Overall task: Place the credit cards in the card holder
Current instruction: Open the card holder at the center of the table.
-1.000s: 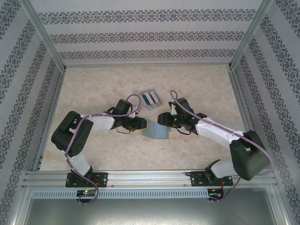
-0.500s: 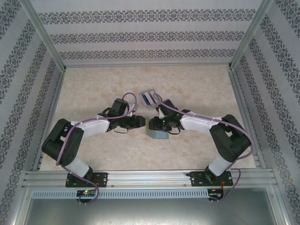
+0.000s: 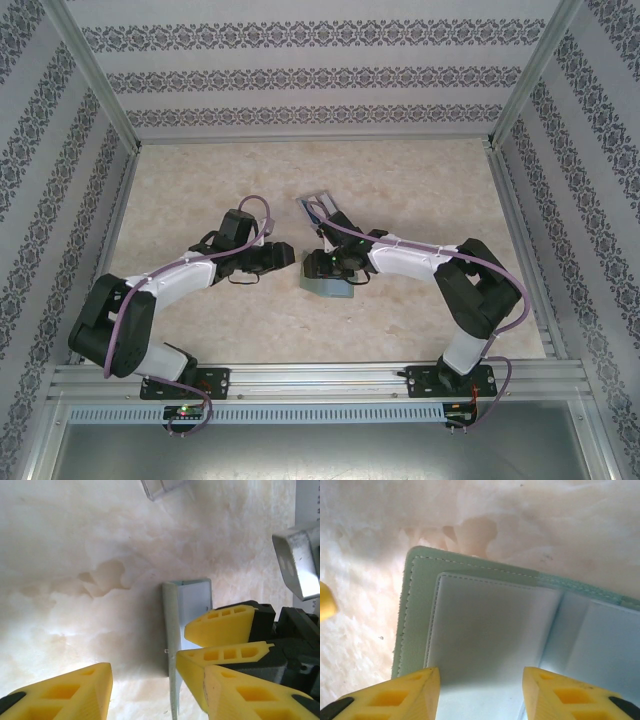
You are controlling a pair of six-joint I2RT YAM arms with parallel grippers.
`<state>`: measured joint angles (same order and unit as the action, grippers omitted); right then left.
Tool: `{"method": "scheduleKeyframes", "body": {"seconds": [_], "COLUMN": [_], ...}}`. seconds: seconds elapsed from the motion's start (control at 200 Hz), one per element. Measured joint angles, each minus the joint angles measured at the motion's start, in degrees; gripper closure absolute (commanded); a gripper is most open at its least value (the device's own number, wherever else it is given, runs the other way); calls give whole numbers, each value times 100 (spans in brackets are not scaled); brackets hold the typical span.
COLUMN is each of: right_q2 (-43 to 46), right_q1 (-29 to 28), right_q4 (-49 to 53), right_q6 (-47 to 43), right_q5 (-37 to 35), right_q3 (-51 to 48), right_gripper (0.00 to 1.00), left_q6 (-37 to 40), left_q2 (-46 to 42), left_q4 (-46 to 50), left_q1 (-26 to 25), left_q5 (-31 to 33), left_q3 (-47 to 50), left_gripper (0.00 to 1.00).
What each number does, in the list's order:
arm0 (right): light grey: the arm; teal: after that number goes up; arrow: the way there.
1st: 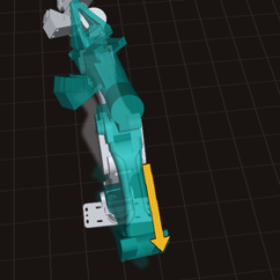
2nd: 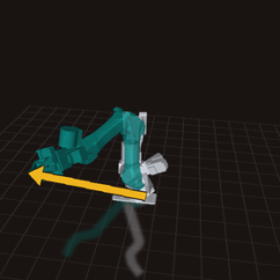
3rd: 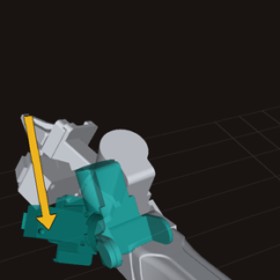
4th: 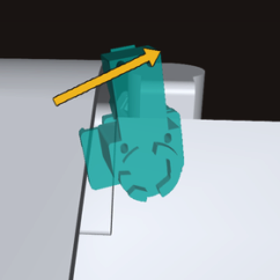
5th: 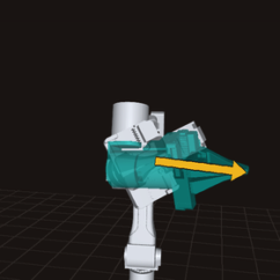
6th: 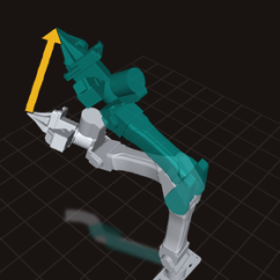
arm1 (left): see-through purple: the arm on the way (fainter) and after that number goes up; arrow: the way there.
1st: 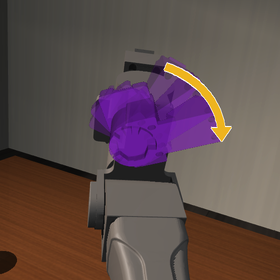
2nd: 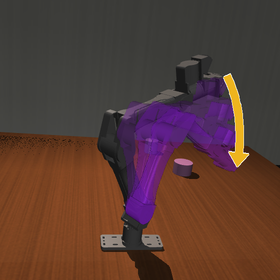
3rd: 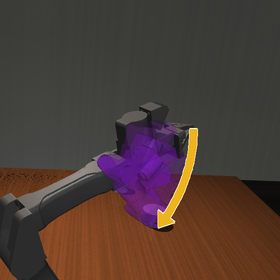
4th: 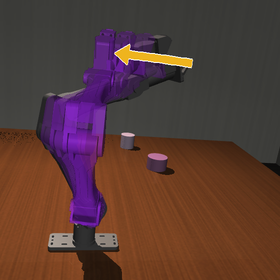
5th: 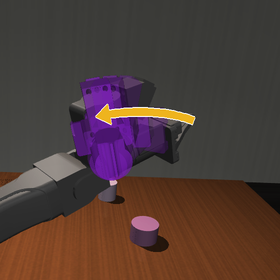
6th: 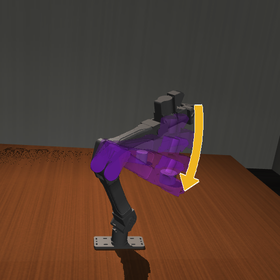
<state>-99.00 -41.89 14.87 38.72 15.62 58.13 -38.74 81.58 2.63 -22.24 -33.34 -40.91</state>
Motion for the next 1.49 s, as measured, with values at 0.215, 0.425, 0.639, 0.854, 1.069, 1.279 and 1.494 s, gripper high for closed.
{"method": "scheduleKeyframes", "body": {"seconds": [0.215,0.425,0.639,0.854,1.069,1.279,1.494], "right_q2": [-59,-564,-286,413,553,551,538], "right_q1": [-55,-426,-400,-7,428,431,743], "right_q4": [107,365,686,787,708,728,800], "right_q6": [-13,0,-50,-297,-280,-275,-643], "right_q5": [-85,-544,-970,-955,-791,-732,-927], "right_q3": [129,629,739,765,647,369,483], "right_gripper": [58,48,43,44,56,52,41], "left_q6": [42,238,625,717,702,686,662], "left_q2": [-363,-396,-352,-278,-278,-278,66], "left_q4": [232,636,955,979,763,732,833], "left_q1": [293,623,704,704,601,177,-654], "left_q5": [166,363,411,317,225,168,400], "left_q3": [9,9,2,2,2,-57,-671], "left_gripper": [46,45,45,45,43,34,29]}}
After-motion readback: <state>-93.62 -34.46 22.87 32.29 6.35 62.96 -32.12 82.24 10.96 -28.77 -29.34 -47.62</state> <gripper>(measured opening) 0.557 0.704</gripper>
